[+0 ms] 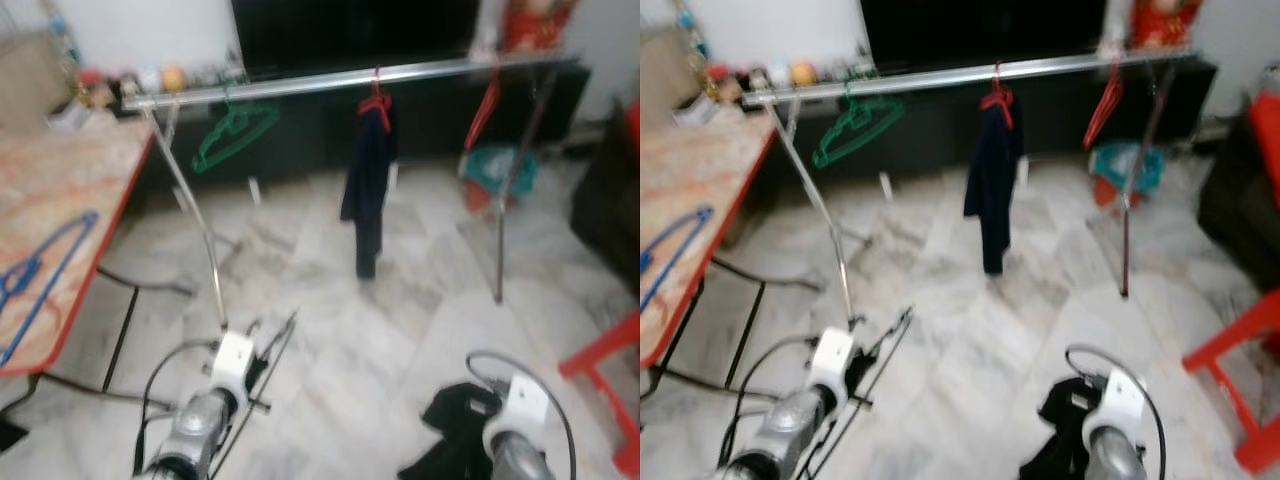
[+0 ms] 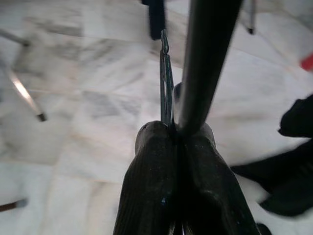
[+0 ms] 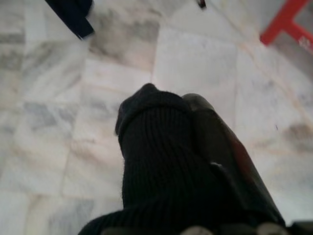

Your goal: Hang hanger

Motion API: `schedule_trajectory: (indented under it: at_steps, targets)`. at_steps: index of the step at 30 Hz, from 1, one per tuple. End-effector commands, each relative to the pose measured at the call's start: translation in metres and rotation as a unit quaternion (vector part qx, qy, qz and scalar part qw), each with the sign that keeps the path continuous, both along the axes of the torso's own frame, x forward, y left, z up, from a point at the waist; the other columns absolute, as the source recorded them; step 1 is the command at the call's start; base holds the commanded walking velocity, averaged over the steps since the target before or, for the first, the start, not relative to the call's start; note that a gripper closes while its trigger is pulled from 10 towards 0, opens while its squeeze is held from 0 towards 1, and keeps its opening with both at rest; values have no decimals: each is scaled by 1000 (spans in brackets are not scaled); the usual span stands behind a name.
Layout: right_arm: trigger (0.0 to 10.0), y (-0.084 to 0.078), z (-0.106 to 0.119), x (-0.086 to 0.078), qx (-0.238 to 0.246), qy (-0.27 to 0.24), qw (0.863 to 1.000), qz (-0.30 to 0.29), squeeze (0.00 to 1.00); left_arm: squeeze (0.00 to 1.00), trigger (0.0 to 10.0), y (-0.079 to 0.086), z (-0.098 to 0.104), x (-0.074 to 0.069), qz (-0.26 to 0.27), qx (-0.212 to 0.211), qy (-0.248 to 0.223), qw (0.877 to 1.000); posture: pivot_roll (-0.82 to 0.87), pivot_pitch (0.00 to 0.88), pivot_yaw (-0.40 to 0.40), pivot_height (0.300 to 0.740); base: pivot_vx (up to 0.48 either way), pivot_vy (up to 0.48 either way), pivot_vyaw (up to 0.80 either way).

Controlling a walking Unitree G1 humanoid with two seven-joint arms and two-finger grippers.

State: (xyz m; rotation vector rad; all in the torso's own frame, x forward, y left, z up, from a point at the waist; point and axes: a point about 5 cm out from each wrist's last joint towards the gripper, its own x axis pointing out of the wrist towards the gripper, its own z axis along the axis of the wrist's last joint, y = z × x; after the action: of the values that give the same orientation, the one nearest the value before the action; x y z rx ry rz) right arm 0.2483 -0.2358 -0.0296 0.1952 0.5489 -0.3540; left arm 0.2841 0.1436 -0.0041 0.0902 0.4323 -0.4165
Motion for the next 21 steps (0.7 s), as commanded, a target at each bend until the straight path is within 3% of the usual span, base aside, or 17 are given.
schedule_trajectory:
  at_steps: [1, 5, 8, 12, 14, 21]
  targets:
    - [10000, -3, 10, 11, -10, -18, 1000, -5, 0, 0, 10000, 0, 3, 3, -28, 5, 6, 1000, -79, 0, 47, 740, 0, 0, 0]
    - [10000, -6, 17, 18, -16, -26, 999, -12, 0, 0, 10000, -2, 7, 6, -64, 5, 14, 998, -78, 0, 45, 740, 0, 0, 0]
    - [10000, -12, 22, 24, -38, -18, 999, -24, 0, 0, 10000, -4, 13, 10, -119, 1, 22, 993, -74, 0, 43, 740, 0, 0, 0]
    - [10000, -12, 31, 33, -49, -22, 998, -18, 0, 0, 10000, -6, 21, 12, -189, -7, 36, 981, -72, 0, 43, 740, 0, 0, 0]
    - [10000, -11, 42, 46, -54, -40, 998, -16, 0, 0, 10000, -8, 30, 14, -242, -14, 45, 969, -72, 0, 43, 740, 0, 0, 0]
    - [10000, -11, 65, 67, -72, -54, 996, -28, 0, 0, 10000, -14, 45, 18, -314, -22, 50, 948, -77, 0, 42, 740, 0, 0, 0]
